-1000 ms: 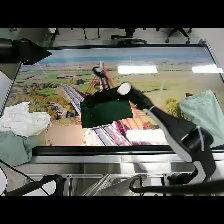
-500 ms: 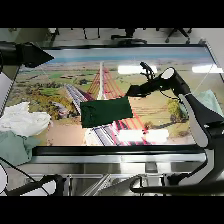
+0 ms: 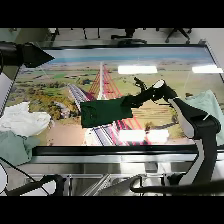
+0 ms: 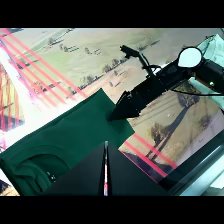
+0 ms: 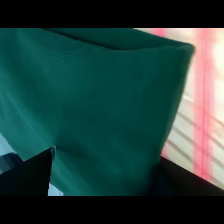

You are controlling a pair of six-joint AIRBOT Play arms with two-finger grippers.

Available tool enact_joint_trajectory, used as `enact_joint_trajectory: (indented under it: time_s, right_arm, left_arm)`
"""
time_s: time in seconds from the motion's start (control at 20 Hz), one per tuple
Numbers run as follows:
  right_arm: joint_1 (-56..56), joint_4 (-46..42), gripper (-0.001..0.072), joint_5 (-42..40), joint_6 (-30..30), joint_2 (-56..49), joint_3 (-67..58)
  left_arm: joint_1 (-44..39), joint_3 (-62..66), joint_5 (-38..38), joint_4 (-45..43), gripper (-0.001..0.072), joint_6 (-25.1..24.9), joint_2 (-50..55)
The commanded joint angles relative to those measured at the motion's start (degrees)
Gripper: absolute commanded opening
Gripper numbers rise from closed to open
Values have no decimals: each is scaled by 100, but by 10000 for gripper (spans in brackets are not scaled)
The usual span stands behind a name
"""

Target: Fold the shirts.

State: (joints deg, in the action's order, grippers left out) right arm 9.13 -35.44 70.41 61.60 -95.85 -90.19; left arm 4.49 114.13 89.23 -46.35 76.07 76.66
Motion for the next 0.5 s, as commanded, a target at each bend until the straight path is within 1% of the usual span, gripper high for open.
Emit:
enact_joint_trajectory:
  time_s: [0.0, 0.05, 0.1, 0.15, 0.25, 0.45]
  right_arm:
    - [127, 785, 334, 127, -527, -201, 11]
    - [122, 1217, 42, 284, -841, -188, -17]
    - [96, 1572, 24, 398, -914, -133, -63]
    - [57, 1722, 23, 466, -911, -48, -140]
    - [-94, 1775, 22, 485, -844, 282, -339]
    - [-855, 1764, 22, 461, -326, 1193, -518]
  left_arm:
    - [7, 0, 0, -2, 15, 2, 4]
    - [7, 0, 0, -2, 15, 2, 4]
    - [7, 0, -2, 0, 15, 2, 4]
    - [7, 0, 0, 0, 15, 2, 4]
    - [7, 0, 4, 0, 15, 2, 4]
    - [7, 0, 129, 0, 15, 2, 4]
